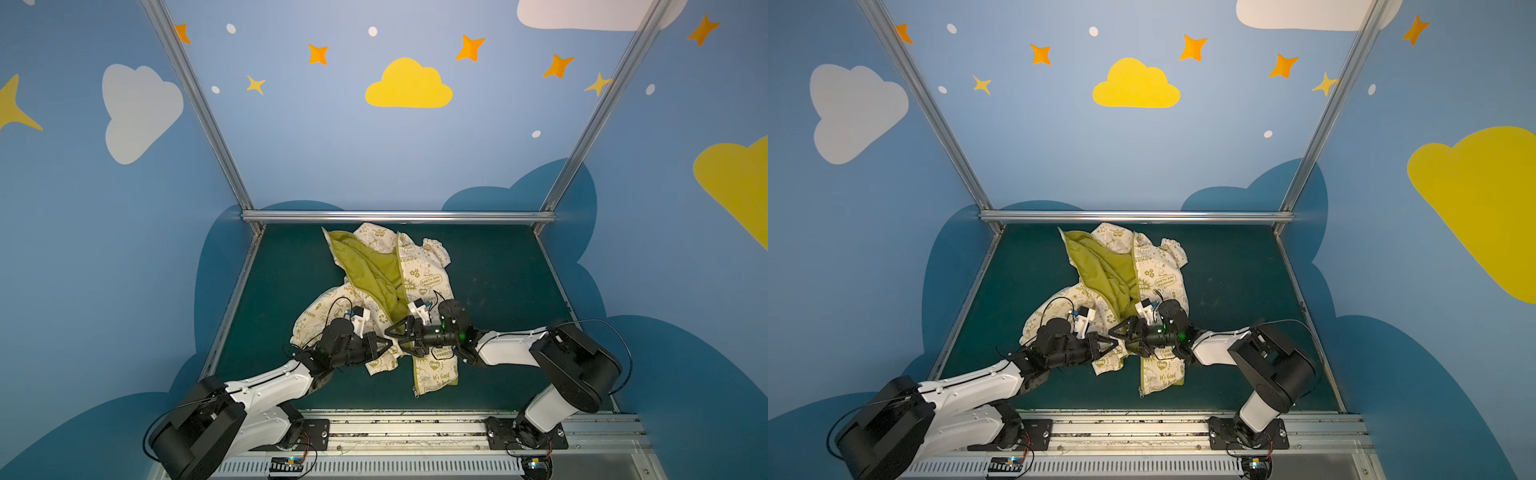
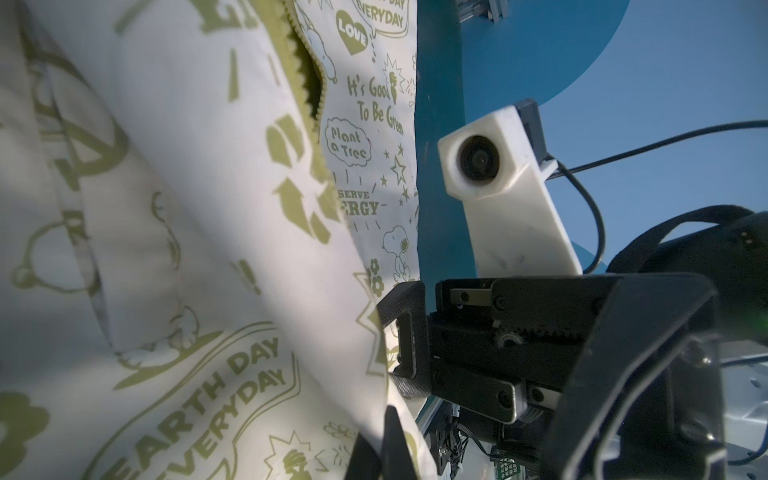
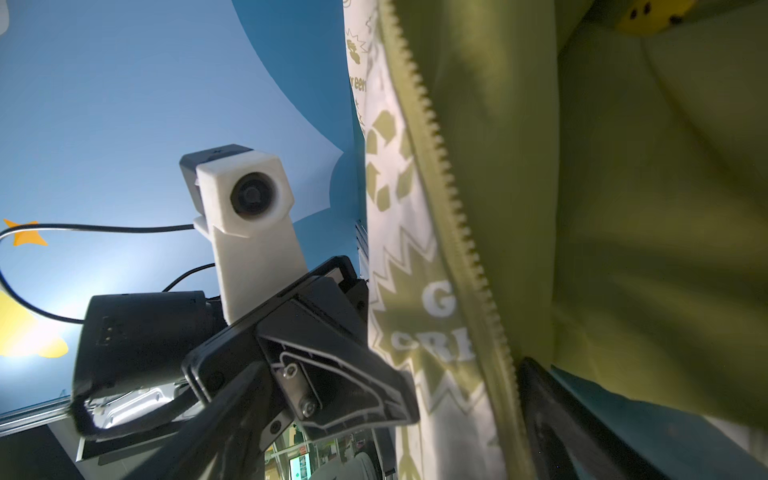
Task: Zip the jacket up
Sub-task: 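Grasp the zipper edge with the left gripper while the right gripper grasps the other edge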
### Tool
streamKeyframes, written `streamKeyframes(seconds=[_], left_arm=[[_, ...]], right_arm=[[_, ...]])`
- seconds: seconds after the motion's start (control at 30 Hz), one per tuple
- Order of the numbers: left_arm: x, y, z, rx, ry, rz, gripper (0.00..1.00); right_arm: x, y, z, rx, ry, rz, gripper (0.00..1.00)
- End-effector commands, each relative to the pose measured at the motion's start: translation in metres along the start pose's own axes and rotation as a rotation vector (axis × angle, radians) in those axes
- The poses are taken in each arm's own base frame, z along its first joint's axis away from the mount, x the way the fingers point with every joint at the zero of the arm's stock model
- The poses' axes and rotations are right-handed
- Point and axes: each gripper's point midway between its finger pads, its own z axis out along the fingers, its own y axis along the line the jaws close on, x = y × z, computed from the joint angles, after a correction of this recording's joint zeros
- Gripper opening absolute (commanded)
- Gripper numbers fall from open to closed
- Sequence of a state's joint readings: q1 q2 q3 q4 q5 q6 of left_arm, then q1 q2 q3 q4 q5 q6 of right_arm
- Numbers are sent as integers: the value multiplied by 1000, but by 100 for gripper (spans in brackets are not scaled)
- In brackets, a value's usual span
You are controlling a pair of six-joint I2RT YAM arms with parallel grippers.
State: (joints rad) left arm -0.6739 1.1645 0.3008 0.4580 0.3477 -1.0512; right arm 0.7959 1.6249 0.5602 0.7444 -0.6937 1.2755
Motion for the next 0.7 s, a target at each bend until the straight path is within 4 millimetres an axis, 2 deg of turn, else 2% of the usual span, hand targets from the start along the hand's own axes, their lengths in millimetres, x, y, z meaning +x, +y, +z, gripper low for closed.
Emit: streamKeyframes(seconds=[0.0, 0.23, 0.67], left_arm=[[-3, -10, 1, 37, 8, 11, 3], [-4, 5, -5, -17, -11, -5, 3], [-5, 17, -9, -55, -22, -11, 3]], right_arm=[[0, 13, 1, -54, 2, -27, 91], [2, 10, -3, -49, -11, -24, 82], [3, 8, -11, -41, -54, -22, 66]])
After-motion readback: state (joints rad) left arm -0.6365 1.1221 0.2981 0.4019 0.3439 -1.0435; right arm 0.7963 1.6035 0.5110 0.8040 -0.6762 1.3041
